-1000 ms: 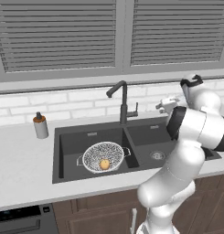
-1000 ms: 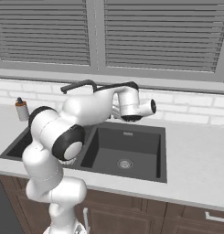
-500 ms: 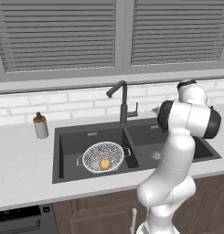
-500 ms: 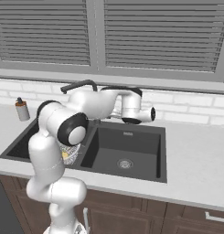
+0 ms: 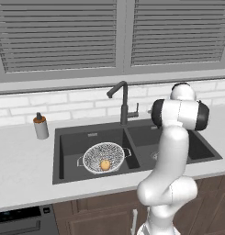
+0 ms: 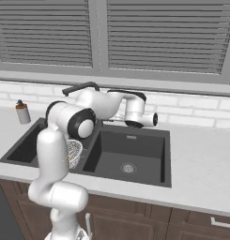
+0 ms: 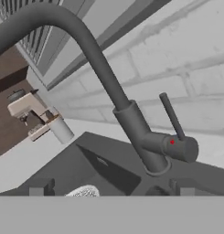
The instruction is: Put the colander in the sink, put the peach in the colander, and turn on the sink faucet and pour water over the colander.
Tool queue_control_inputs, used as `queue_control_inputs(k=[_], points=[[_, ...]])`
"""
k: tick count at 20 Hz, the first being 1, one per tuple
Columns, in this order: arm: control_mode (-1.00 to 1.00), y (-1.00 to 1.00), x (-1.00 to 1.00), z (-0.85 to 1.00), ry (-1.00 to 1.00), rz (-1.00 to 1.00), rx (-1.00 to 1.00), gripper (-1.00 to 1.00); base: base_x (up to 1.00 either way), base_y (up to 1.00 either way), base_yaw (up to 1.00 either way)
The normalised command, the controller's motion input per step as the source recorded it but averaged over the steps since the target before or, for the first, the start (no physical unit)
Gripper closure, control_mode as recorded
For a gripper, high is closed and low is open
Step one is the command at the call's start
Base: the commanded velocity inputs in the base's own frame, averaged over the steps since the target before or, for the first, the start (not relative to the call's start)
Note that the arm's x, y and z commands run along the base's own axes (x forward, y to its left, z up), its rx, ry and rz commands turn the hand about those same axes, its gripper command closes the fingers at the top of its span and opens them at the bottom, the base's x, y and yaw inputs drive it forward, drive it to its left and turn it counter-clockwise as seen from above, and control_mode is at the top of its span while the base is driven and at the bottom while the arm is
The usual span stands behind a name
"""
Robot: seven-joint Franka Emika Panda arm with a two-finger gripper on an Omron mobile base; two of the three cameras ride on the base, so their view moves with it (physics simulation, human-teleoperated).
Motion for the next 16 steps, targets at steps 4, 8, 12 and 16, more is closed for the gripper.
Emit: queue_control_inputs(k=[4, 8, 12, 16], points=[[-1.00, 0.11, 0.53, -0.21, 0.00, 0.00, 0.00, -1.00, 0.00, 0.00, 0.00], [-1.00, 0.11, 0.53, -0.08, 0.00, 0.00, 0.00, -1.00, 0.00, 0.00, 0.00], [-1.00, 0.12, 0.42, -0.09, 0.00, 0.00, 0.00, -1.00, 0.00, 0.00, 0.00], [-1.00, 0.13, 0.24, -0.14, 0.00, 0.00, 0.00, -1.00, 0.00, 0.00, 0.00]])
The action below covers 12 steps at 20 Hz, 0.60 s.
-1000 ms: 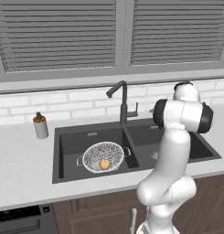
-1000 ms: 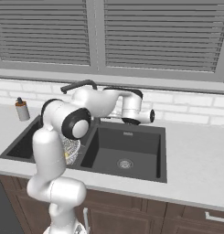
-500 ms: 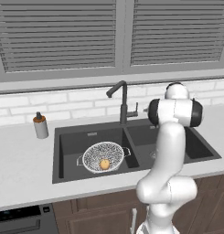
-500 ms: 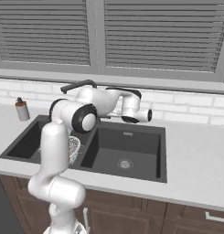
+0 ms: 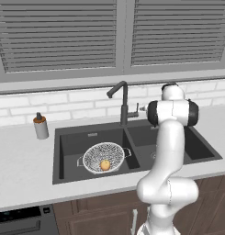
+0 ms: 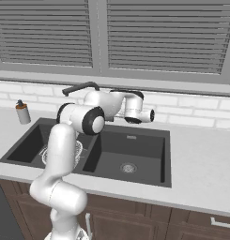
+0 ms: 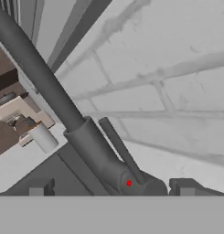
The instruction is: Put the colander in the sink, put the peach in the colander, and turn on the sink faucet and pour water over the colander.
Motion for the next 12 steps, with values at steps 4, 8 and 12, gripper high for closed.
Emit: queue_control_inputs(k=[4, 8, 12], points=[[-1.00, 0.11, 0.17, -0.17, 0.00, 0.00, 0.00, -1.00, 0.00, 0.00, 0.00], [-1.00, 0.12, 0.04, -0.07, 0.00, 0.00, 0.00, -1.00, 0.00, 0.00, 0.00], [-1.00, 0.11, 0.20, -0.02, 0.00, -0.02, 0.00, -1.00, 0.00, 0.00, 0.00]])
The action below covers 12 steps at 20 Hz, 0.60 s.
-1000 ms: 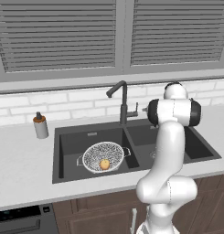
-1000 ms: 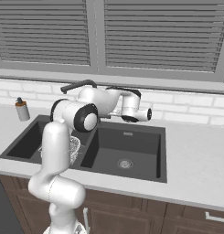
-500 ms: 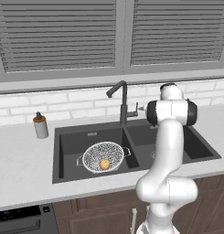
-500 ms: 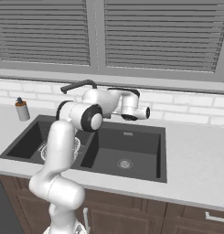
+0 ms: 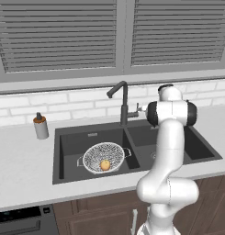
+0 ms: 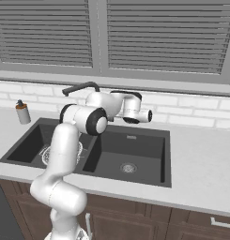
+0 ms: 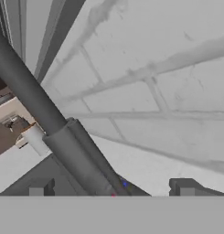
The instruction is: Put the colander in the sink, put the peach in the colander, and turn on the sink faucet and pour water over the colander.
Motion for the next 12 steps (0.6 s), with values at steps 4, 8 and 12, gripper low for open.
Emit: queue_control_inputs(k=[4, 8, 12], points=[[-1.00, 0.00, 0.36, -0.01, 0.00, -0.04, 0.00, -1.00, 0.00, 0.00, 0.00], [-1.00, 0.00, 0.43, -0.06, 0.00, -0.06, 0.00, -1.00, 0.00, 0.00, 0.00], [-1.00, 0.00, 0.42, -0.19, 0.00, -0.06, 0.00, -1.00, 0.00, 0.00, 0.00]])
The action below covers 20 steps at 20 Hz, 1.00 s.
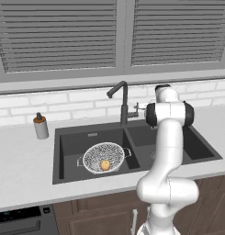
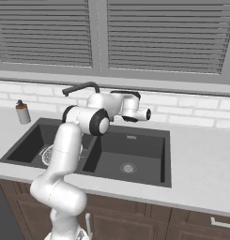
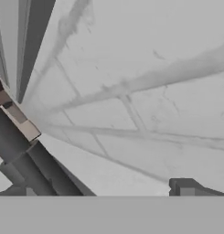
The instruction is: Put the colander in the sink, put the peach in the colander, and turn on the sink faucet and pour water over the colander.
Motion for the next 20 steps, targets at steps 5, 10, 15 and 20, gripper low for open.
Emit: queue_control_inputs(k=[5, 10, 15, 20], points=[[-1.00, 0.00, 0.34, -0.31, 0.00, -0.06, 0.00, -1.00, 0.00, 0.00, 0.00], [-1.00, 0.01, 0.24, -0.31, 0.00, -0.06, 0.00, -1.00, 0.00, 0.00, 0.00], [-1.00, 0.00, 0.01, -0.14, 0.00, -0.09, -0.01, 1.00, 0.00, 0.00, 0.00], [-1.00, -0.36, 0.04, 0.00, 0.00, -0.16, -0.04, 1.00, 0.00, 0.00, 0.00]])
